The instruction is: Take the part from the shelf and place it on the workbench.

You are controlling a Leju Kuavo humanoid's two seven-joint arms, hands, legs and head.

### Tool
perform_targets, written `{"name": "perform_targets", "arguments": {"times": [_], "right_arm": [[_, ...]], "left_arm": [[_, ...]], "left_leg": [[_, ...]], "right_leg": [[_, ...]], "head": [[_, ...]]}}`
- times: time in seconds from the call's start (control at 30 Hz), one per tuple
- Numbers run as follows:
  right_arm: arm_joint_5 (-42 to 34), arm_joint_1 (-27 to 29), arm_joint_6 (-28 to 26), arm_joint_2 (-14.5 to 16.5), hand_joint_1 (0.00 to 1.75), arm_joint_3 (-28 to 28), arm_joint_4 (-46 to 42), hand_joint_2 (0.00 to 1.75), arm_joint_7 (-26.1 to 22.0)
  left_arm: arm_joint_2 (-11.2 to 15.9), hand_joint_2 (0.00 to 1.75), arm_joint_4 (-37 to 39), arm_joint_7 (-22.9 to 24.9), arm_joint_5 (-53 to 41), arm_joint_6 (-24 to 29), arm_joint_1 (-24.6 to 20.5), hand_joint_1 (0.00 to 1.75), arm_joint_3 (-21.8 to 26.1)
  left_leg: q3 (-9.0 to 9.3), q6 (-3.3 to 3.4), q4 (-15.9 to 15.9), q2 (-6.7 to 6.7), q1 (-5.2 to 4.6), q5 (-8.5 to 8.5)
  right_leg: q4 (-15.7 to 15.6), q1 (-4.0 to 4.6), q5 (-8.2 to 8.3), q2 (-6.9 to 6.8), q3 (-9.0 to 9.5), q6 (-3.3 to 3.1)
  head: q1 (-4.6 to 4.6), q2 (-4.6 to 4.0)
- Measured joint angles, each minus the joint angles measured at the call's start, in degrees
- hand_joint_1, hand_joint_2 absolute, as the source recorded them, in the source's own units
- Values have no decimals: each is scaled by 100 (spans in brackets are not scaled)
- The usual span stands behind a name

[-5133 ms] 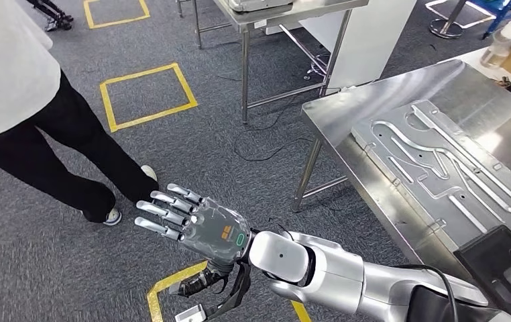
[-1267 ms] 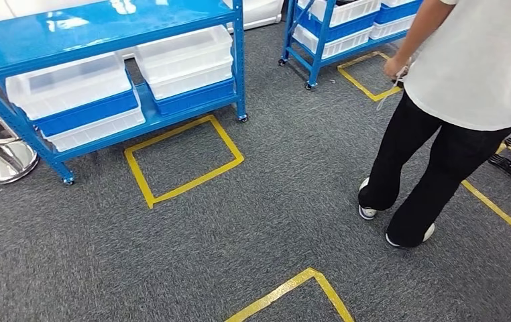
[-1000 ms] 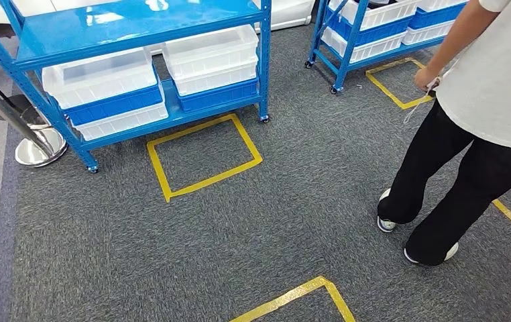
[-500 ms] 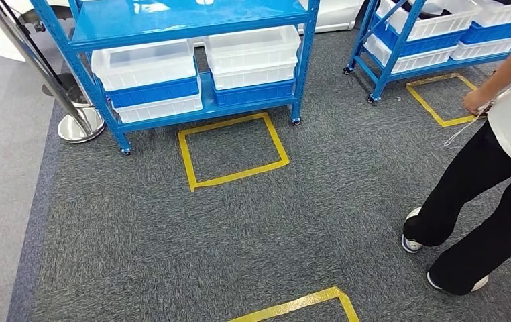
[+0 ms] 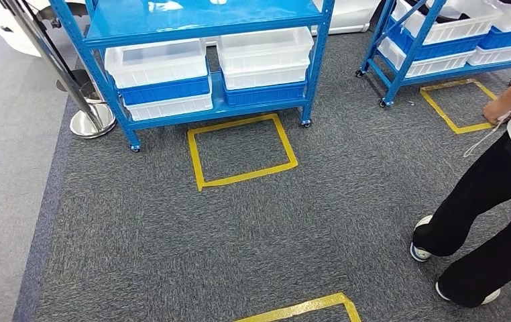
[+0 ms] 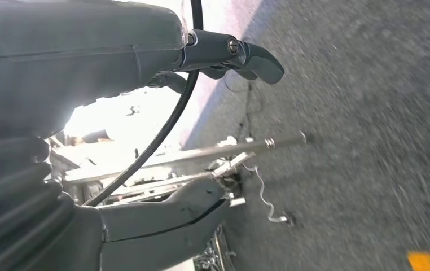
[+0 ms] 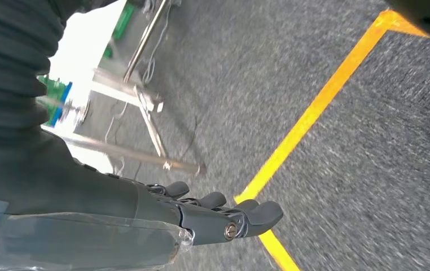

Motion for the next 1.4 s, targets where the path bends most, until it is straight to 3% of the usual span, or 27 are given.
{"name": "perform_targets", "arguments": {"times": [0.07,0.27,0.57,1.4], "right_arm": [[-188,25,-26,6,0,2,-2,0,-45],[-755,83,-120,6,0,28,-73,0,-180],[-1613,181,-261,6,0,95,-272,0,-379],[-3936,522,-623,-22,0,360,-923,0,-931]], "left_arm": [[-21,0,-65,-36,-223,-16,57,0,293],[-66,0,-247,-143,-917,-58,244,0,1234],[-149,0,-528,-307,-1955,-118,576,0,2666],[-321,0,-1269,-762,-4772,-286,1459,0,6571]], "left_leg": [[15,51,-20,2,1,-1],[56,16,-82,2,3,14],[59,-124,-97,3,5,9],[56,-120,-78,4,-5,-3]], "right_leg": [[-5,11,-8,-2,15,-23],[-2,18,-25,-4,27,-73],[3,15,-33,-10,30,-84],[-2,5,-34,-9,39,-80]], "head": [[-1,0],[-1,0],[-1,0],[-1,0]]}}
